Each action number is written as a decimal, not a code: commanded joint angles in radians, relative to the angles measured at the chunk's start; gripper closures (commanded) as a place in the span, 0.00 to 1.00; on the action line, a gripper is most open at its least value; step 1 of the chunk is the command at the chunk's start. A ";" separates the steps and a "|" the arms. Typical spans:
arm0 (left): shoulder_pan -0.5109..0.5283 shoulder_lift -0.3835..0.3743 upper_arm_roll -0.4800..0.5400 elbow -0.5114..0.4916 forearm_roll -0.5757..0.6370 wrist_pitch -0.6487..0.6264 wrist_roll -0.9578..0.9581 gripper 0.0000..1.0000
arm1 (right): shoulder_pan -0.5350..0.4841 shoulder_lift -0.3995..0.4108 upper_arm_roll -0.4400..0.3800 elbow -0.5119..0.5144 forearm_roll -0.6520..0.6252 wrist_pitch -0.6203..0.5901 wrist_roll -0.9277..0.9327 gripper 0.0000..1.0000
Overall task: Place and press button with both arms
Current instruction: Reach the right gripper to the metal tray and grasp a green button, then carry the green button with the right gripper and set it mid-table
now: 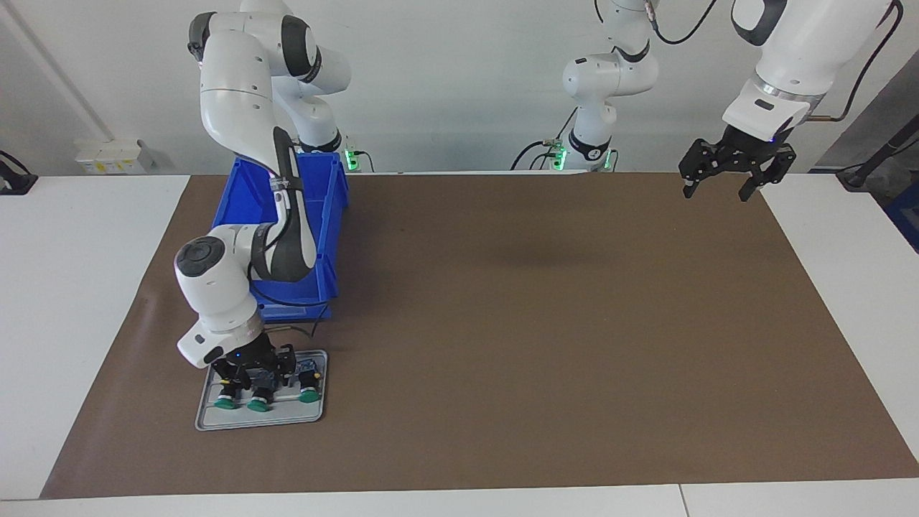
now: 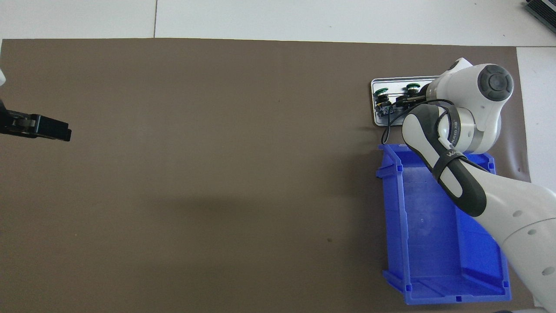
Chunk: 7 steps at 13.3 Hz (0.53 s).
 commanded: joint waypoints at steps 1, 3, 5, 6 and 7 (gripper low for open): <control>0.014 -0.017 -0.009 -0.019 0.015 -0.007 -0.005 0.00 | -0.001 -0.010 0.005 0.006 0.017 0.004 0.006 1.00; 0.014 -0.019 -0.011 -0.019 0.015 -0.007 -0.004 0.00 | 0.004 -0.019 0.002 0.061 0.014 -0.050 0.046 1.00; 0.014 -0.017 -0.009 -0.019 0.015 -0.007 -0.004 0.00 | 0.017 -0.030 -0.003 0.176 -0.003 -0.213 0.229 1.00; 0.014 -0.017 -0.009 -0.019 0.015 -0.007 -0.005 0.00 | 0.037 -0.046 -0.004 0.233 -0.003 -0.305 0.339 1.00; 0.014 -0.017 -0.011 -0.019 0.015 -0.007 -0.005 0.00 | 0.055 -0.059 -0.004 0.267 -0.002 -0.372 0.462 1.00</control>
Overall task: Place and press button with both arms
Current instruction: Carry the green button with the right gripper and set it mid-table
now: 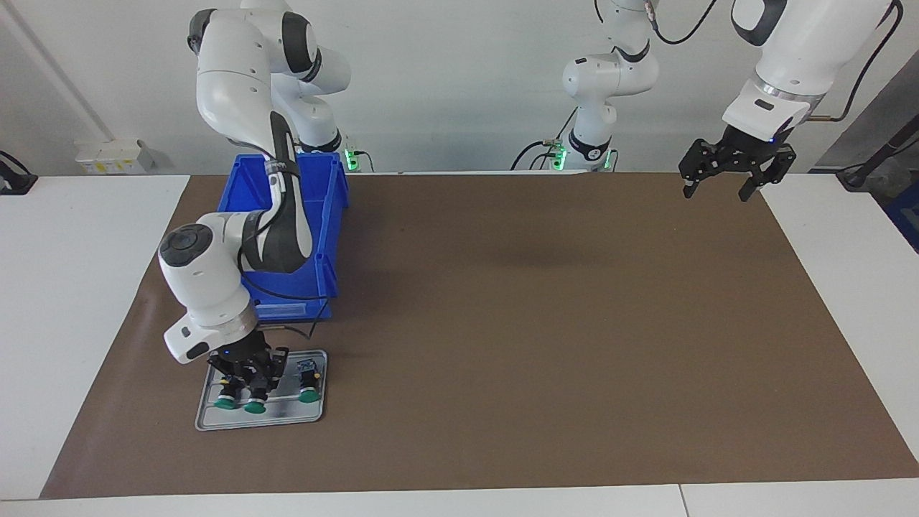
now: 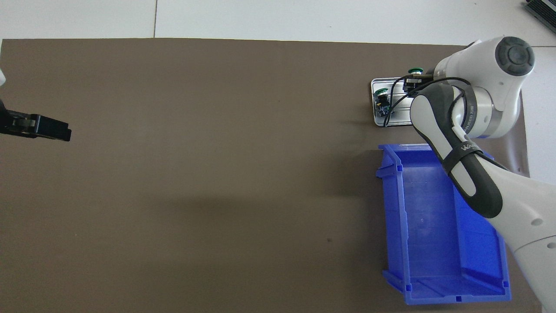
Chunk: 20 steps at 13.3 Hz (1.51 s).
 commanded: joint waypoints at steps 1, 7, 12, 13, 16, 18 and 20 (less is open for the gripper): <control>0.014 -0.017 -0.011 -0.019 0.015 -0.007 -0.004 0.00 | 0.048 -0.044 -0.005 0.098 -0.003 -0.155 0.301 1.00; 0.014 -0.017 -0.011 -0.019 0.015 -0.007 -0.004 0.00 | 0.275 -0.120 -0.005 0.072 -0.056 -0.148 1.238 1.00; 0.014 -0.017 -0.009 -0.019 0.015 -0.009 -0.005 0.00 | 0.527 -0.091 0.005 0.049 -0.182 -0.154 1.851 1.00; 0.014 -0.017 -0.011 -0.019 0.015 -0.007 -0.005 0.00 | 0.580 -0.072 0.003 0.053 -0.191 -0.163 1.935 1.00; 0.014 -0.017 -0.011 -0.019 0.015 -0.007 -0.004 0.00 | 0.717 0.055 0.005 0.064 -0.289 -0.145 2.193 1.00; 0.014 -0.017 -0.011 -0.019 0.015 -0.007 -0.005 0.00 | 0.731 0.058 0.006 0.063 -0.280 -0.113 2.227 1.00; 0.014 -0.017 -0.009 -0.019 0.015 -0.009 -0.004 0.00 | 0.753 0.064 0.006 0.027 -0.279 -0.070 2.229 1.00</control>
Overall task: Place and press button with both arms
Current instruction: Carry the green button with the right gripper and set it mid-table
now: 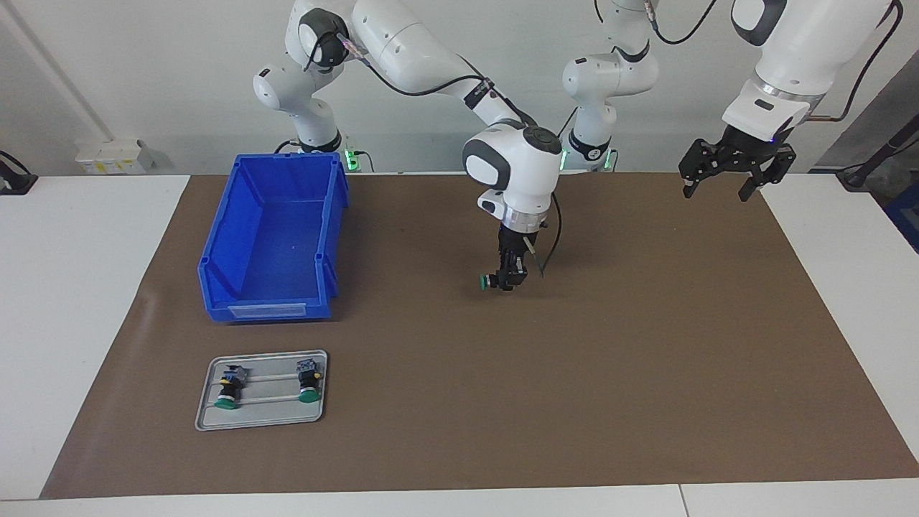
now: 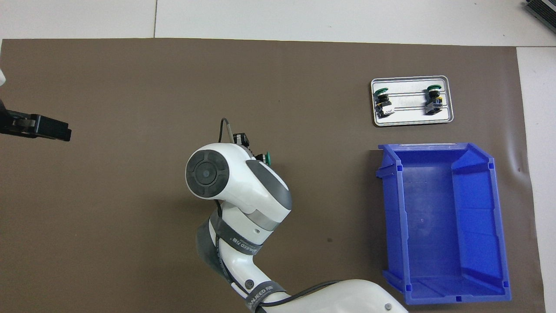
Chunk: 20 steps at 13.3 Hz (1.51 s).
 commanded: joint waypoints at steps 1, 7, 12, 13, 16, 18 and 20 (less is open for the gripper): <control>0.014 -0.017 -0.009 -0.019 0.015 -0.009 -0.005 0.00 | 0.002 -0.012 -0.003 -0.051 -0.013 0.064 0.012 1.00; -0.003 -0.026 -0.014 -0.057 0.015 0.103 0.009 0.00 | 0.005 -0.024 -0.003 -0.137 -0.016 0.158 0.012 0.53; -0.022 -0.046 -0.025 -0.117 0.012 0.174 0.163 0.00 | -0.015 -0.060 -0.004 -0.137 -0.025 0.152 -0.120 0.00; -0.022 -0.057 -0.025 -0.138 0.000 0.183 0.214 0.05 | -0.034 -0.099 -0.004 -0.143 -0.024 0.141 -0.146 0.00; -0.063 -0.066 -0.025 -0.186 -0.052 0.194 0.394 0.14 | -0.111 -0.261 -0.003 -0.207 -0.008 0.072 -0.347 0.00; -0.104 -0.066 -0.025 -0.227 -0.053 0.223 0.578 0.16 | -0.165 -0.356 -0.003 -0.279 -0.008 0.057 -0.497 0.00; -0.175 -0.057 -0.025 -0.258 -0.053 0.257 0.648 0.20 | -0.240 -0.422 -0.003 -0.328 -0.007 0.052 -0.716 0.00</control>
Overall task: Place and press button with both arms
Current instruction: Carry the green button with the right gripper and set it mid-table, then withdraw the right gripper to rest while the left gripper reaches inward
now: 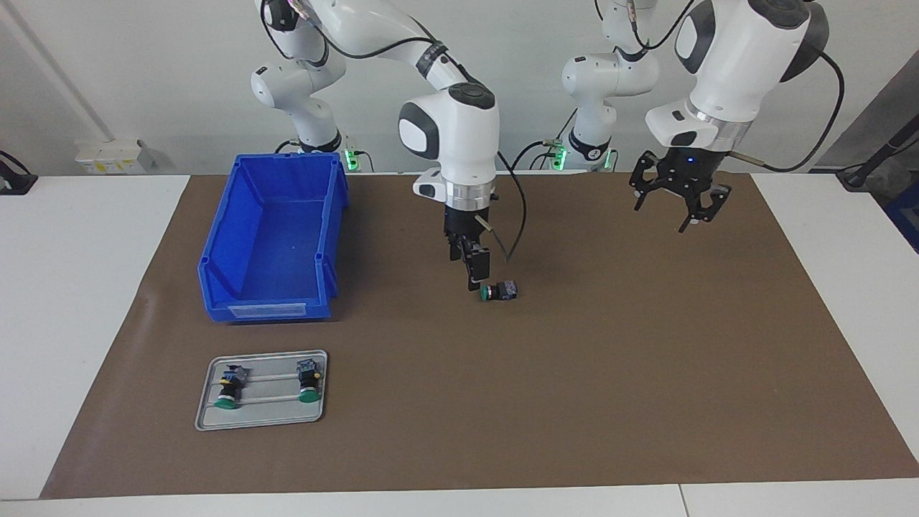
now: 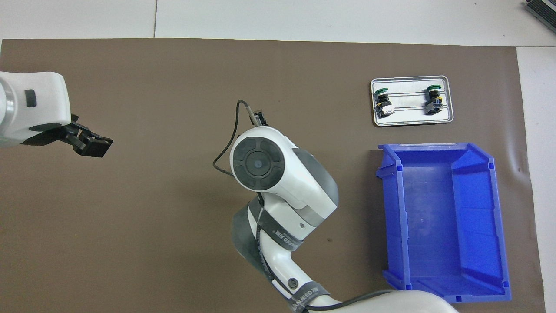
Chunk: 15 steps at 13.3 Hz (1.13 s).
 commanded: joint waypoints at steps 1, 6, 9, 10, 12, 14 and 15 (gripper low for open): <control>-0.104 -0.017 0.014 -0.073 -0.010 0.071 0.107 0.23 | -0.103 -0.113 0.012 -0.118 0.016 0.002 -0.279 0.00; -0.287 0.133 0.017 -0.153 -0.009 0.305 0.142 0.25 | -0.309 -0.233 0.011 -0.126 0.199 -0.257 -1.064 0.00; -0.340 0.239 0.017 -0.145 0.001 0.416 0.156 0.27 | -0.477 -0.250 0.011 -0.126 0.199 -0.395 -1.480 0.00; -0.359 0.278 0.017 -0.141 0.007 0.457 0.156 0.27 | -0.525 -0.250 0.011 -0.124 0.199 -0.397 -1.540 0.00; -0.388 0.330 0.017 -0.137 0.025 0.500 0.149 0.26 | -0.597 -0.250 0.009 -0.121 0.199 -0.392 -1.646 0.00; -0.430 0.364 0.025 -0.130 0.043 0.522 0.133 0.26 | -0.646 -0.265 0.009 -0.115 0.199 -0.398 -1.725 0.00; -0.431 0.376 0.025 -0.130 0.045 0.542 0.132 0.26 | -0.653 -0.278 0.009 -0.114 0.199 -0.398 -1.729 0.00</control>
